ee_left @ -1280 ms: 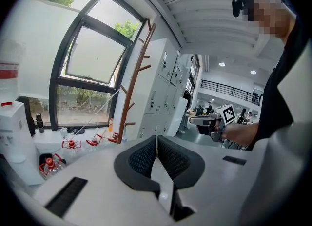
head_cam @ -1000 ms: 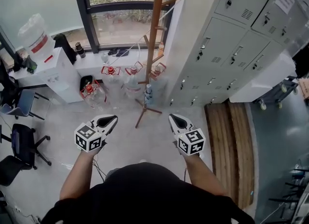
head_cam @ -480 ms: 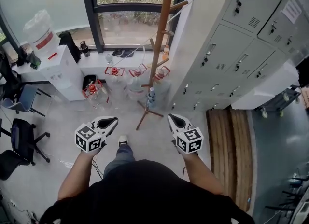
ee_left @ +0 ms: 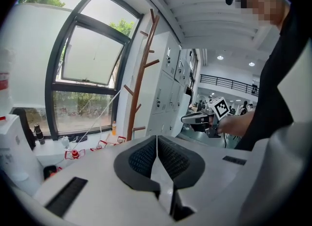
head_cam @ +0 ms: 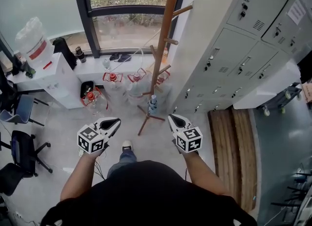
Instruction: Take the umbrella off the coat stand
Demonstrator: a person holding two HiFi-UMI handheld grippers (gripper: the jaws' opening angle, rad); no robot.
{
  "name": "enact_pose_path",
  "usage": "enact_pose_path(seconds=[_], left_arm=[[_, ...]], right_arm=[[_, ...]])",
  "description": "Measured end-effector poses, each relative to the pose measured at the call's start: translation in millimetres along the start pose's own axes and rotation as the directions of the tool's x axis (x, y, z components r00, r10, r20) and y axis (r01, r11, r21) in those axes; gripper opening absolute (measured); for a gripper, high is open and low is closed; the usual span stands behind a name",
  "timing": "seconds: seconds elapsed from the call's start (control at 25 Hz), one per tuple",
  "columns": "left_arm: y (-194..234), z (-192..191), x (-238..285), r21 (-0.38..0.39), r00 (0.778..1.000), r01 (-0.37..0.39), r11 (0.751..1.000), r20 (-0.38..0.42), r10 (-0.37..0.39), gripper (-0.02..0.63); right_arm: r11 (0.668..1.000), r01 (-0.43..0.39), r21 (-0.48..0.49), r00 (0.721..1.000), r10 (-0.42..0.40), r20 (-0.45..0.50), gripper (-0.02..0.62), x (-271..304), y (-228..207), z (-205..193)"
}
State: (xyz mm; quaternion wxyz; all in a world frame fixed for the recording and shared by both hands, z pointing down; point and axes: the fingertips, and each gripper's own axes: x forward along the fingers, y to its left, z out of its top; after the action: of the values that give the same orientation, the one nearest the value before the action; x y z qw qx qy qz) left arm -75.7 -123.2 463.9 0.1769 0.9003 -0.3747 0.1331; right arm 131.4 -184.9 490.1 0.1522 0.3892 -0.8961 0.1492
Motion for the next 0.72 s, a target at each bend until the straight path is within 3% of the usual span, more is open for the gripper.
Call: enact_pose_path(seconds=[0.72], left_arm=[[123,4,36,-0.042,0.996,0.063,0.997,-0.056,-0.065,0.026]], right_arm=[[0.992,0.117,0.036,0.991,-0.114,-0.069,0.026,130,-35,-19]])
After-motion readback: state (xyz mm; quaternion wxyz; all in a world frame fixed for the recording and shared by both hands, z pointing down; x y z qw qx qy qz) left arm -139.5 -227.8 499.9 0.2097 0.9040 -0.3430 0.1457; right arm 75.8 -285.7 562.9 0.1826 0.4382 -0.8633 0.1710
